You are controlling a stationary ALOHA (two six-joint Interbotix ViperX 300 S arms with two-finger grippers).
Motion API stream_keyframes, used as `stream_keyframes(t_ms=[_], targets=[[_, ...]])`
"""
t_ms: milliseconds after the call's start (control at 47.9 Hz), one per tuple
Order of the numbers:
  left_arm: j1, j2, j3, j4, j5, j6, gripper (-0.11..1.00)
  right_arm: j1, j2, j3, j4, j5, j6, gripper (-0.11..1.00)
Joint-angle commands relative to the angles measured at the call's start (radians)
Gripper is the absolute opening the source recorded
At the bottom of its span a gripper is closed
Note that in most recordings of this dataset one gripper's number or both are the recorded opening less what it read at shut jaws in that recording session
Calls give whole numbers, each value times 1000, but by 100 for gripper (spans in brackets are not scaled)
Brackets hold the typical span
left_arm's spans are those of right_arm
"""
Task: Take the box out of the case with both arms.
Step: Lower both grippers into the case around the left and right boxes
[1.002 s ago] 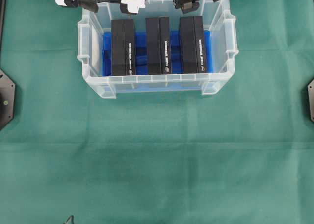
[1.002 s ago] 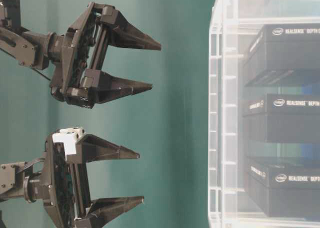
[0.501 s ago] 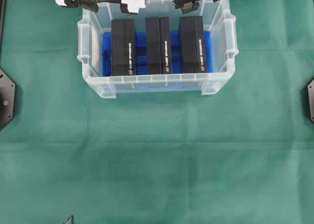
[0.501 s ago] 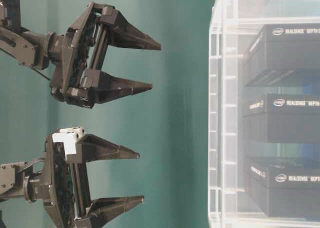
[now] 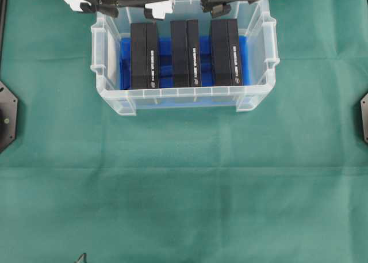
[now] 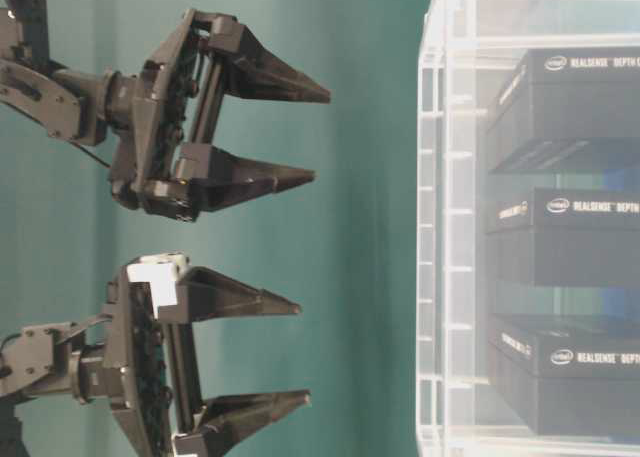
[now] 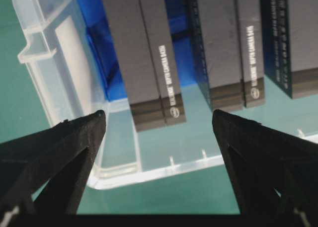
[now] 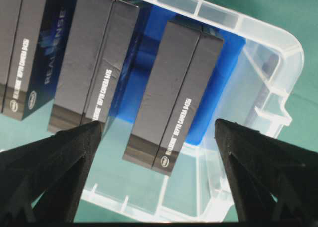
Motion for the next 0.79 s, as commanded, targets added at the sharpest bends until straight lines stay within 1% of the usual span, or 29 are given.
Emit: stream_keyframes(t_ms=[0, 188, 626, 772], targets=[[-2, -11, 11, 8, -25, 0, 92, 6, -6, -2, -3, -9, 0, 96], [0, -12, 67, 26, -86, -15, 92, 6, 3, 54, -3, -77, 5, 96], [12, -11, 233, 28, -259, -48, 92, 6, 28, 184, -3, -195, 15, 96], [12, -8, 281, 28, -316, -57, 92, 6, 38, 215, -3, -239, 32, 96]])
